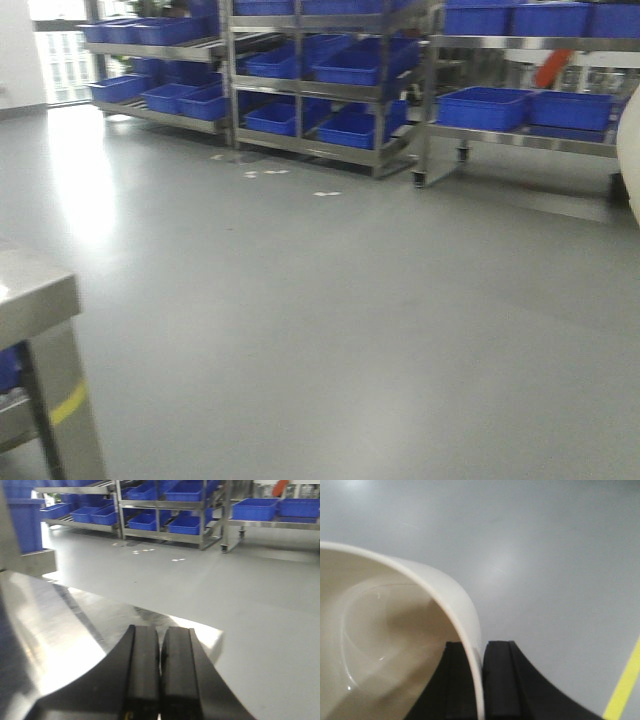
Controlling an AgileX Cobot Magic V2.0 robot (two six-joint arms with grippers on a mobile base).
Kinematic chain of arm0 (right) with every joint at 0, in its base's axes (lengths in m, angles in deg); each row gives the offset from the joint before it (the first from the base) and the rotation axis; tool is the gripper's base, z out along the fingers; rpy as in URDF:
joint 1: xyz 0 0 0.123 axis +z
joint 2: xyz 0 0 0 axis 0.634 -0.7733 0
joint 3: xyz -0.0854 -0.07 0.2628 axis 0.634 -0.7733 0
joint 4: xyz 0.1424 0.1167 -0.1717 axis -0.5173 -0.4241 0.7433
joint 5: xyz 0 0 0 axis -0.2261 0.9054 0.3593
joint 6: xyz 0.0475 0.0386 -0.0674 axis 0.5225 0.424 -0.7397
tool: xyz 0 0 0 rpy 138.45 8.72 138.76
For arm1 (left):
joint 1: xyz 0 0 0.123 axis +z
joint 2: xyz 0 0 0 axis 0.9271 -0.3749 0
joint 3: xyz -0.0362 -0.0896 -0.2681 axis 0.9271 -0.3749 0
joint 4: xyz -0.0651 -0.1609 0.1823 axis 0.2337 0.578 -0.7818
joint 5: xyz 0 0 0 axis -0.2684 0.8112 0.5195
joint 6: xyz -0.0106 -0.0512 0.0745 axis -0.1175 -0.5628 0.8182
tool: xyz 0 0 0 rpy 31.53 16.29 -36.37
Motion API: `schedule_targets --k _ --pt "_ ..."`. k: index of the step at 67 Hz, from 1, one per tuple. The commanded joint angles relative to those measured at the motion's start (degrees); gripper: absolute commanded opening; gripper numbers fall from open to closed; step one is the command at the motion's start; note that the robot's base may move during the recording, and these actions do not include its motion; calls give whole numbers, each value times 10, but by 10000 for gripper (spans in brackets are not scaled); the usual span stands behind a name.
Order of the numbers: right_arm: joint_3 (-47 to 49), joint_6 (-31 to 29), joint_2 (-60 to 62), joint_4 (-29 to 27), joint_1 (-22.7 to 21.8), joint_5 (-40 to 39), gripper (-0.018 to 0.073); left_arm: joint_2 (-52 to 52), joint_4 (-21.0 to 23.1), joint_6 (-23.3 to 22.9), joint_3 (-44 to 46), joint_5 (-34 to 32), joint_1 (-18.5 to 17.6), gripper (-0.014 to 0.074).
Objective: Move white bin to right shelf second layer
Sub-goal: 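Drive the base away from the table holding the bin in the right gripper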
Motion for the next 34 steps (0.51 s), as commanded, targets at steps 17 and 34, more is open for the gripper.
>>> schedule_targets --k 17,34 --pt "17 1 -1 -4 -2 -52 49 8 0 -3 -21 -50 -4 85" --pt "17 1 -1 -4 -2 -52 49 8 0 -3 -21 -50 -4 85"
